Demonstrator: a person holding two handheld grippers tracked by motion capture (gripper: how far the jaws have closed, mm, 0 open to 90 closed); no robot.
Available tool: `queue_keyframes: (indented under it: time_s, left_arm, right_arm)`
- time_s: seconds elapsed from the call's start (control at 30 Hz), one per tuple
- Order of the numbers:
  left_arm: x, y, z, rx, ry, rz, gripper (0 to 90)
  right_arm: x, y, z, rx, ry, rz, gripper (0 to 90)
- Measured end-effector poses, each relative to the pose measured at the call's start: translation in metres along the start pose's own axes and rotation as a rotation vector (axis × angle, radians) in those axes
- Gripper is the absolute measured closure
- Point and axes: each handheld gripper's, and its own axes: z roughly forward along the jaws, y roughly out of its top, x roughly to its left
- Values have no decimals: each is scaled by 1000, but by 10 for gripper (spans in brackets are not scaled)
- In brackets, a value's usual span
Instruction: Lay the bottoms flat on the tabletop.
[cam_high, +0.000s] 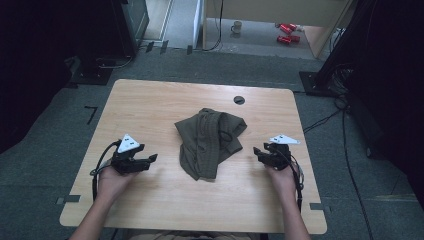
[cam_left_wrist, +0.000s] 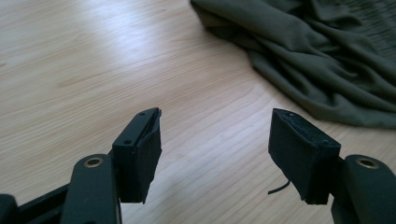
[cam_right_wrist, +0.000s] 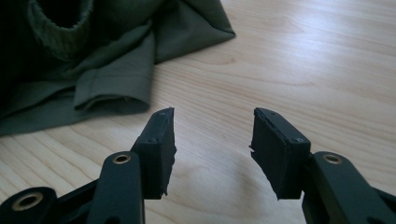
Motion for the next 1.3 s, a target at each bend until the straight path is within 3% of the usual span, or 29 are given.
queue_keyframes:
  time_s: [0.17,0.4,0.53,0.6,0.73,0.87,1.0,1.13,1.23,1.3]
  left_arm:
    - [-17,7,6,-5,-60,28,344]
    - [-37,16,16,-5,-118,72,337]
    - [-49,21,22,-12,-159,90,337]
    - [-51,21,24,-11,-166,98,336]
    - [-69,26,34,-2,-205,139,330]
    - [-75,27,39,3,-234,134,328]
    - [-79,26,42,5,-252,134,328]
    - [-85,25,44,10,-263,146,327]
    - [-87,25,45,14,-269,151,324]
    - [-88,24,45,15,-273,154,322]
  right_arm:
    - [12,6,9,-22,30,-17,504]
    - [29,14,20,-5,72,-45,505]
    - [36,16,26,-10,103,-32,486]
    - [38,16,27,-10,106,-38,476]
    - [51,17,38,-1,117,-73,479]
    - [54,16,47,18,114,-85,495]
    - [54,13,52,44,115,-89,560]
    - [57,12,52,48,117,-103,721]
    - [65,10,52,48,137,-111,809]
    - [69,9,51,49,144,-121,822]
